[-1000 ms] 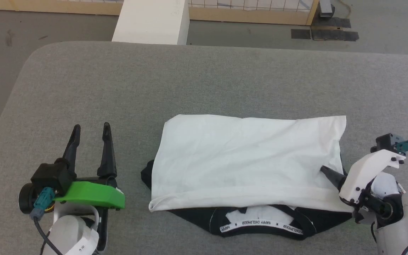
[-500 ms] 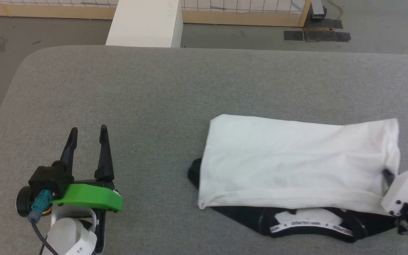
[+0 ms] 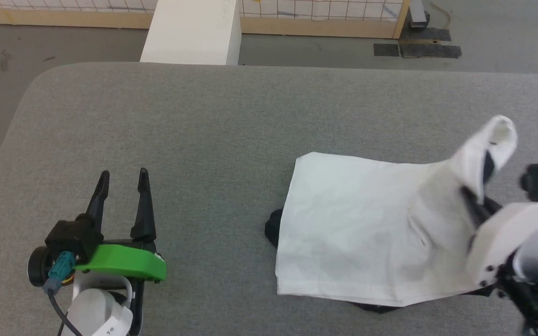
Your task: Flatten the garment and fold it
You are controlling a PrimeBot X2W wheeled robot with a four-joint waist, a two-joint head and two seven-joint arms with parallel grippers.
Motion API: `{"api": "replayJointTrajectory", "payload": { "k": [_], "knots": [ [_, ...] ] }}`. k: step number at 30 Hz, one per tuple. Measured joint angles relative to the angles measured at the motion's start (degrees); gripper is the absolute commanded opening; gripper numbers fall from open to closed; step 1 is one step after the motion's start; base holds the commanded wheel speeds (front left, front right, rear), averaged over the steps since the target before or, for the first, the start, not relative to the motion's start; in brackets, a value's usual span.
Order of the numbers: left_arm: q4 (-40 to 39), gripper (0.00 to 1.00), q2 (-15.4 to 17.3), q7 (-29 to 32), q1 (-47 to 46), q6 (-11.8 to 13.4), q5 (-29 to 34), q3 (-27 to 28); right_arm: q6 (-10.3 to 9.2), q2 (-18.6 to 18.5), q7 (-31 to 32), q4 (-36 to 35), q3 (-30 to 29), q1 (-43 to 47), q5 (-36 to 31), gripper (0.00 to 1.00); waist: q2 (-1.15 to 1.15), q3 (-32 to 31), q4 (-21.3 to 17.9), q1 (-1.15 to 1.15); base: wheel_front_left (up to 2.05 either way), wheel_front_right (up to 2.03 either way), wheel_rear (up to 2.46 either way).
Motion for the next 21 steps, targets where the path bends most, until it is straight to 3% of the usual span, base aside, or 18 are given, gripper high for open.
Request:
{"api": "replayJointTrajectory", "payload": {
  "k": [6,11,16,17,18,19,21],
  "knots": [
    [0.3,1.0,-0.3,0.0,0.0,-0.1,0.2,-0.1,0.01,0.0,3.5,-1.3,14.3,-2.3,-1.3,0.0,0.0,0.4,0.8,0.0,0.0,0.0,0.0],
    [0.7,1.0,-0.6,-0.1,-0.5,-0.5,0.2,-0.7,0.01,0.0,3.8,7.4,23.5,-7.2,-1.7,0.0,0.0,1.2,2.0,0.0,0.0,0.0,0.0],
    [0.8,1.0,-0.7,-0.2,-1.0,-0.6,0.2,-0.9,0.01,0.0,1.7,17.0,27.7,-10.7,-0.1,0.0,0.0,2.3,3.3,0.0,0.0,0.0,0.0],
    [0.8,1.0,-0.8,-0.2,-1.1,-0.6,0.2,-0.9,0.0,0.0,0.8,18.5,28.2,-11.4,0.1,0.25,0.0,2.6,3.5,0.0,0.0,0.0,0.0],
    [0.8,1.0,-0.8,-0.2,-1.1,-0.6,0.2,-0.9,0.01,0.0,0.0,19.8,28.7,-12.0,0.6,0.7,0.0,2.8,3.8,0.0,0.0,0.0,0.0],
    [0.8,1.0,-0.8,-0.2,-1.2,-0.6,0.2,-0.9,0.0,0.0,-0.8,20.9,29.1,-12.5,1.3,1.0,0.0,3.0,4.0,0.0,0.0,0.0,0.0],
    [0.8,1.0,-0.9,-0.2,-1.2,-0.6,0.2,-0.7,0.01,0.0,-2.8,21.8,29.3,-12.9,2.7,1.0,0.0,3.3,4.3,0.0,0.0,0.0,0.0]
  ]
}}
